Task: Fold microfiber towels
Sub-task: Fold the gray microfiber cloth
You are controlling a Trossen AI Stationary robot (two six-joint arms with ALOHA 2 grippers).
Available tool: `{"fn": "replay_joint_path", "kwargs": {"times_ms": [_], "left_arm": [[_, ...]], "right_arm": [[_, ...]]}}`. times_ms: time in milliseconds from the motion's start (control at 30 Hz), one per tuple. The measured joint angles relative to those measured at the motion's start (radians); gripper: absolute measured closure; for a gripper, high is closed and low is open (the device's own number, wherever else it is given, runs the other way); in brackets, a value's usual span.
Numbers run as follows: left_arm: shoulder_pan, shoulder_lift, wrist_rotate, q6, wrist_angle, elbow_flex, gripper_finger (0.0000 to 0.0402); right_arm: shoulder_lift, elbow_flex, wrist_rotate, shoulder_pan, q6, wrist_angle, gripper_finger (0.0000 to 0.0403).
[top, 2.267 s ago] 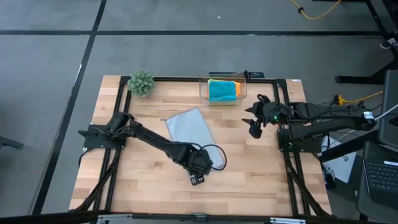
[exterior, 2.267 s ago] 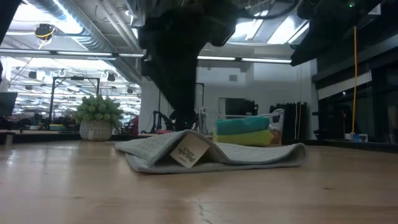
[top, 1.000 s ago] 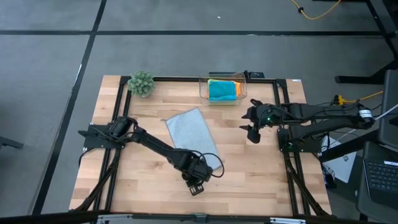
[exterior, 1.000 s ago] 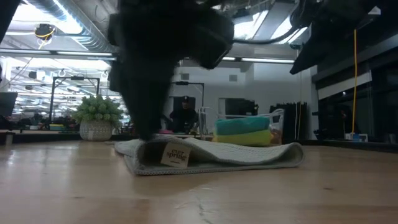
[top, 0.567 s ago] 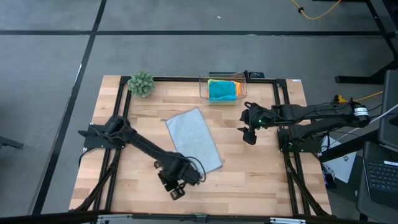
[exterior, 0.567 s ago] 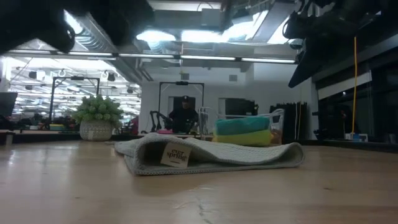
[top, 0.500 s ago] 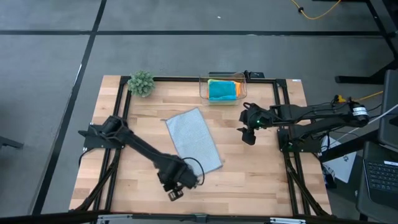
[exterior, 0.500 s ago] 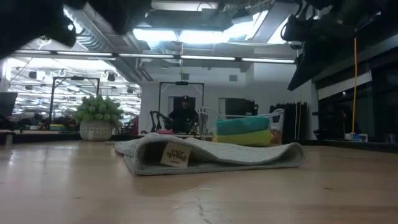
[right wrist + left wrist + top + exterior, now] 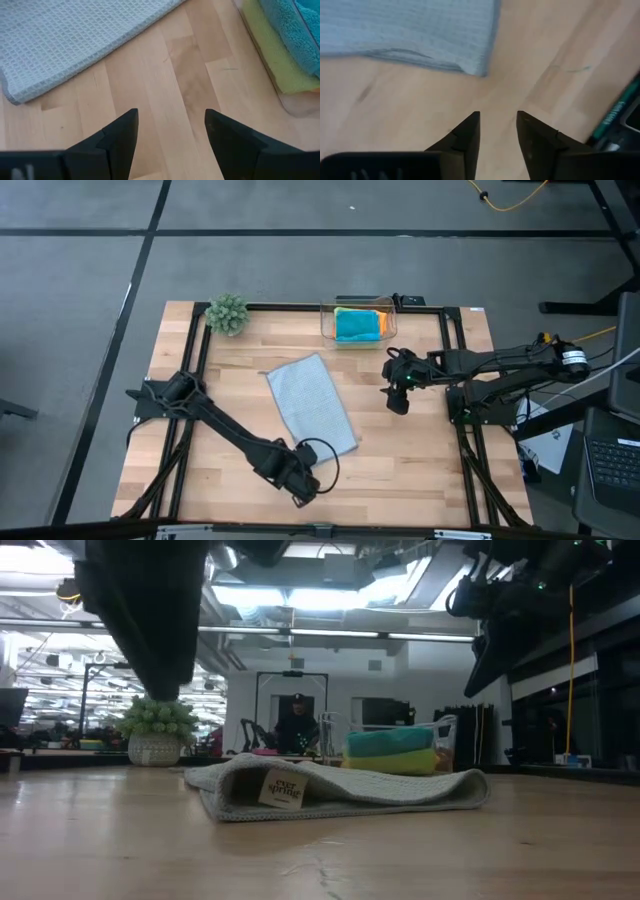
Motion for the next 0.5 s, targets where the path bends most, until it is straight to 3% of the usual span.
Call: {"fn": "replay_joint_path", "kwargs": {"times_ms": [200, 500], "left_arm": [[0.011, 0.045, -0.035, 0.007, 0.027, 0.001, 0.0251], [0.016, 0.107, -0.09, 0.011, 0.042, 0.0, 0.0252]], "right_arm": [[0.0, 0.0, 0.0, 0.0, 0.003, 0.003, 0.017], [0.0, 0.0, 0.0, 0.0, 0.001, 0.0, 0.017]]}}
